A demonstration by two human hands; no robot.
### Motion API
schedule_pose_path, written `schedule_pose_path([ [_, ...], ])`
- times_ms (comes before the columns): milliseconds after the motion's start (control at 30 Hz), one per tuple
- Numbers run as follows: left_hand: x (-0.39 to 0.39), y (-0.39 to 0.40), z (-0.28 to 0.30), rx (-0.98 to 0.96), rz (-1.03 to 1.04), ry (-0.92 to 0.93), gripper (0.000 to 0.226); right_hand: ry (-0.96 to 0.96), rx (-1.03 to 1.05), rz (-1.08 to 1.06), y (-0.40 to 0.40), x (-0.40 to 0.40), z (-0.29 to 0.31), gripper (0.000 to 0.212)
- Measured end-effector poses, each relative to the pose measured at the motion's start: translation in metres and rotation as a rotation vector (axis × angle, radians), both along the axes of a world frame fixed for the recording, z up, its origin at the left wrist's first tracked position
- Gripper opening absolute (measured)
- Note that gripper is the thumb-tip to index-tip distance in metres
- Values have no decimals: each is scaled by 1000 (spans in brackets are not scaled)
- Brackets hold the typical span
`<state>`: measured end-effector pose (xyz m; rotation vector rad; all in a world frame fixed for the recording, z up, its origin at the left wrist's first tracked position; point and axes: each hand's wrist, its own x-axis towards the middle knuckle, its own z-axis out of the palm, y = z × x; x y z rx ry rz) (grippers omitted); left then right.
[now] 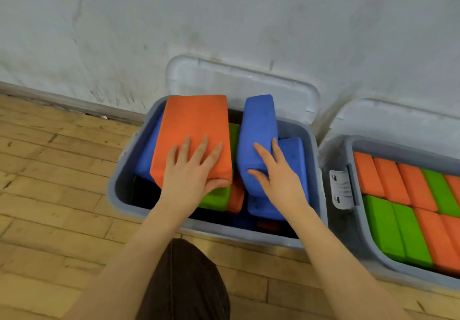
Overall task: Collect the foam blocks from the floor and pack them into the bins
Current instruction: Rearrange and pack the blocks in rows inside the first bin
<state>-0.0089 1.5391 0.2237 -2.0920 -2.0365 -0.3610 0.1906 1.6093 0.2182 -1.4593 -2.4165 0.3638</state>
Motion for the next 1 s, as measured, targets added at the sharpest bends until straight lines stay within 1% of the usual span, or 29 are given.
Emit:
schedule_pose_path([
  [67,9,5,5,82,1,-56,66,107,-24,-61,-3,12,7,58],
  [167,28,11,11,189,-27,-114,58,161,26,-72,-7,33,18,59],
  [300,62,23,11,262,-90,-148,54,258,127,-71,-5,70,17,55],
  [400,96,37,12,293,-142,-163,53,346,86,-128,3,106,16,52],
  [433,106,42,11,293,-163,-157,53,349,93,-155,6,118,16,52],
  [500,122,52,8,273,-204,-157,54,264,116,-198,6,141,13,57],
  [567,138,57,4,258,-244,-168,55,153,123,-199,2,156,5,72],
  [633,151,59,2,246,-256,-168,55,70,135,-187,-2,161,-6,80],
  [700,157,61,3,258,-256,-148,55,37,143,-218,-2,161,-14,79],
  [767,154,61,5,269,-287,-121,58,52,168,-243,2,161,-18,70],
  [833,146,59,7,256,-282,-119,65,80,149,-241,8,166,-22,64],
  [933,139,53,13,171,-96,-173,80,169,87,-240,10,176,-30,64],
  [1000,139,50,17,42,-15,-209,84,194,144,-268,7,180,-33,56],
])
